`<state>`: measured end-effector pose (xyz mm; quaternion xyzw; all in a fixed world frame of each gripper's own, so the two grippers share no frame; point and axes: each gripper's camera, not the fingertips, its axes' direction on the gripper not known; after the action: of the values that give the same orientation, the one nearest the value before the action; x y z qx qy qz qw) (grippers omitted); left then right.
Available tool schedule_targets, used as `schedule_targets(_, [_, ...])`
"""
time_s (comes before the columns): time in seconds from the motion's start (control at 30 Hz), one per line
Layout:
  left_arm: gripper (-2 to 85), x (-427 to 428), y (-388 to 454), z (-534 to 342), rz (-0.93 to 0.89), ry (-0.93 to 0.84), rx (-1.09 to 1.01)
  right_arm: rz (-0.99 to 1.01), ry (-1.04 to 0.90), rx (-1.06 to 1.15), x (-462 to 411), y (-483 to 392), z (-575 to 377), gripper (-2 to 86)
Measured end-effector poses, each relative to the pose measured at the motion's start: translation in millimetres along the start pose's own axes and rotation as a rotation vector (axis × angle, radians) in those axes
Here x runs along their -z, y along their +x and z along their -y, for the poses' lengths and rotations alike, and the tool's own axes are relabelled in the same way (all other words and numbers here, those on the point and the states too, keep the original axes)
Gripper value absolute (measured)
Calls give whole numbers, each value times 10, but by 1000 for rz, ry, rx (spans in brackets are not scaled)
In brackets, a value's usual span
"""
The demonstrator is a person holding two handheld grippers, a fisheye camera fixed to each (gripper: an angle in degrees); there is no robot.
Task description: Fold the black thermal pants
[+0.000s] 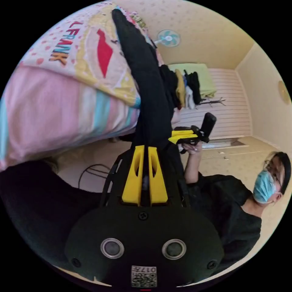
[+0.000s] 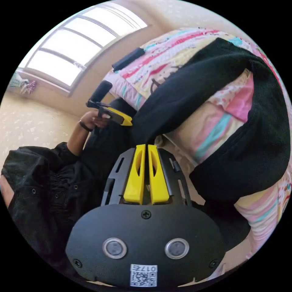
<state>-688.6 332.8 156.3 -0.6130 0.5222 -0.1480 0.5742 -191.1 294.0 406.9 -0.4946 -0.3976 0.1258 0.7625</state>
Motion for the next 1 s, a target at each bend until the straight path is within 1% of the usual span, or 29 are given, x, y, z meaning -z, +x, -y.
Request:
schedule_targets(0.07, [-5,-15,11,-77,124,2,52,18,120,7,190,46,-173,18])
schedule_targets(0.13, [-6,80,122,-143,79,80,-20,0,358,-62,729,243,-467,28])
schedule_targets(0.17, [-5,179,216,-192,24,162,-80,-28,415,-99,875,305,-554,33])
schedule_targets(0.2, [-2,284,345,-253,-27,268,-165,-106,502,-190,1150,428,-731,47])
schedule_targets(0.23, [1,327,422,-288,-52,322,-217,-194,550,-297,1373,543,-885,64])
schedule_targets(0.3, [21,340,760,-369,-144,465,-421,-317,578,-448,1603,701,-1062,86])
schedule_targets(0.33, [28,290,838,-363,-165,476,-461,-345,580,-506,1674,807,-1126,101])
schedule_targets(0.37, [50,115,970,-307,-192,459,-508,-338,577,-523,1683,867,-1140,109])
schedule_targets(0.43, [88,-296,1086,-150,-201,351,-494,-276,565,-511,1549,1106,-1083,115])
schedule_targets(0.47, [106,-612,1124,-59,-193,261,-473,-256,562,-520,1495,1181,-1067,113])
schedule_targets(0.5, [116,-889,1131,-19,-182,209,-467,-174,598,-551,1490,1313,-1108,105])
schedule_targets(0.53, [119,-1000,1127,-17,-175,200,-467,-68,628,-513,1594,1376,-1194,94])
schedule_targets(0.57, [123,-1156,1117,-25,-149,198,-471,-7,631,-478,1650,1398,-1229,79])
schedule_targets(0.6, [131,-1243,1112,-31,-83,218,-473,57,654,-460,1777,1419,-1337,51])
schedule_targets(0.63, [135,-1267,1112,-30,-40,234,-472,100,713,-434,1932,1386,-1478,44])
schedule_targets(0.67, [145,-1296,1120,-16,41,271,-470,119,750,-421,2015,1362,-1552,40])
schedule_targets(0.7, [149,-1328,1135,26,85,298,-475,118,800,-416,2166,1314,-1672,39])
schedule_targets(0.73, [149,-1356,1147,61,88,300,-485,84,815,-422,2284,1285,-1737,39])
schedule_targets(0.77, [144,-1455,1171,159,45,270,-513,65,813,-424,2332,1282,-1752,40])
schedule_targets(0.8, [135,-1600,1188,287,-33,194,-520,25,795,-432,2402,1297,-1757,45])
schedule_targets(0.87, [121,-1844,1190,460,-113,88,-477,-6,746,-470,2466,1355,-1740,58])
schedule_targets(0.93, [105,-2027,1159,561,-113,53,-424,10,737,-472,2556,1342,-1769,77])
schedule_targets(0.97, [66,-2055,1126,586,-89,45,-404,20,745,-462,2593,1322,-1792,81])
schedule_targets(1.0, [44,-1982,1114,587,-135,21,-432,32,771,-445,2693,1273,-1871,85])
